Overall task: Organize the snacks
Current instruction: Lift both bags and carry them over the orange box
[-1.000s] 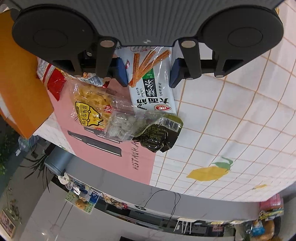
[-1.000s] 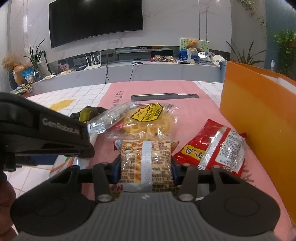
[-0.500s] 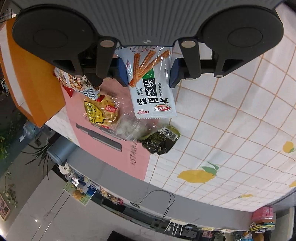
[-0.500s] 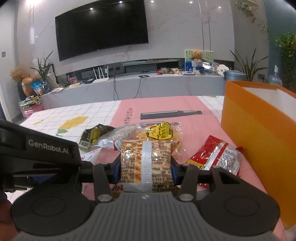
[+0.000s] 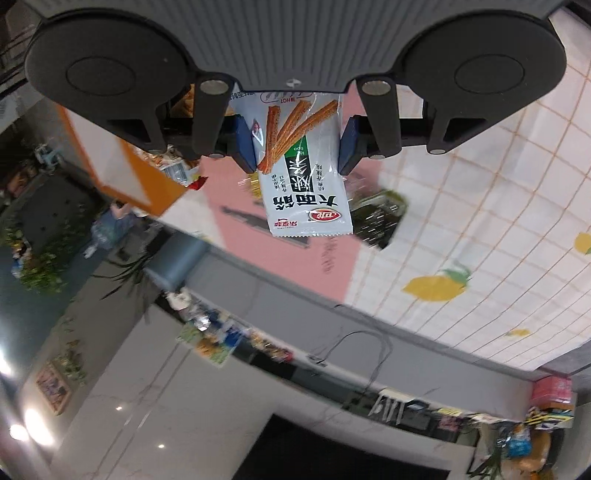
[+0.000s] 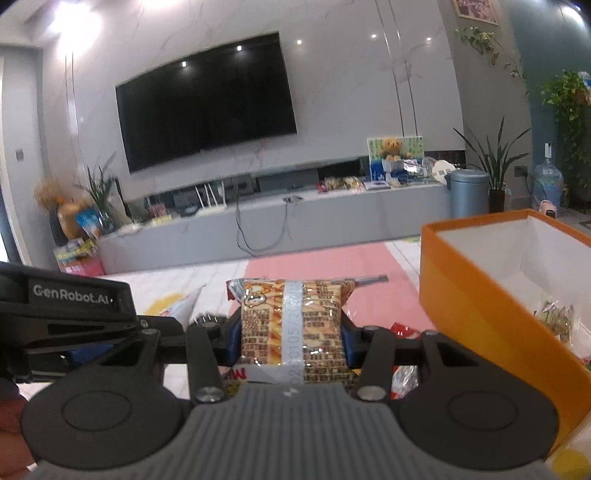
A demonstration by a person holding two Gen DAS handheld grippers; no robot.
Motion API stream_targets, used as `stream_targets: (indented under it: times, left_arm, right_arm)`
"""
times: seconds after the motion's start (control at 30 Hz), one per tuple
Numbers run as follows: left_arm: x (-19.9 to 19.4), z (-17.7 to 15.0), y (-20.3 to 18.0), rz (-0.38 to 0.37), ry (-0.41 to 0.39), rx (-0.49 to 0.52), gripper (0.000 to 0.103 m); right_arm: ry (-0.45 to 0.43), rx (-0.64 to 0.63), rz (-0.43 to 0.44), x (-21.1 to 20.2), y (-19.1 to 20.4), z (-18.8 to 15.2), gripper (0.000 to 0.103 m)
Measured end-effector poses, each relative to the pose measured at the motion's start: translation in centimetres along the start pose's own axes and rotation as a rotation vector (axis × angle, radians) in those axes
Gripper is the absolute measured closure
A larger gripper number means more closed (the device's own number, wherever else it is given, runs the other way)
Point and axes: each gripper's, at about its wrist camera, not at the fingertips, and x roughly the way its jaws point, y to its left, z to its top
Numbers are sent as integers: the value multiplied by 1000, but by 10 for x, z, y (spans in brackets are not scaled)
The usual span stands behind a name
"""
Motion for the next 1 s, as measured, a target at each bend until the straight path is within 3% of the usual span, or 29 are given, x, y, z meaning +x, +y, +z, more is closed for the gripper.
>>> stream_targets:
  times: [0.4,0.63,0.87,1.0]
  left_arm:
    - [-27,15,-56,-146,-78,63,49]
    - [-22,18,-101,-194,-97,147,49]
    - [6,8,-141,-241,-44,218,49]
    - [22,1,-158,-240,-26,248,49]
  right_arm:
    - [-84,124,-113,-52,-100,53,56]
    - [-73,147,-152,-56,-168,92,56]
    - [92,236,-28,-12,-215,105,56]
    - [243,231,-47,28,-215,88,56]
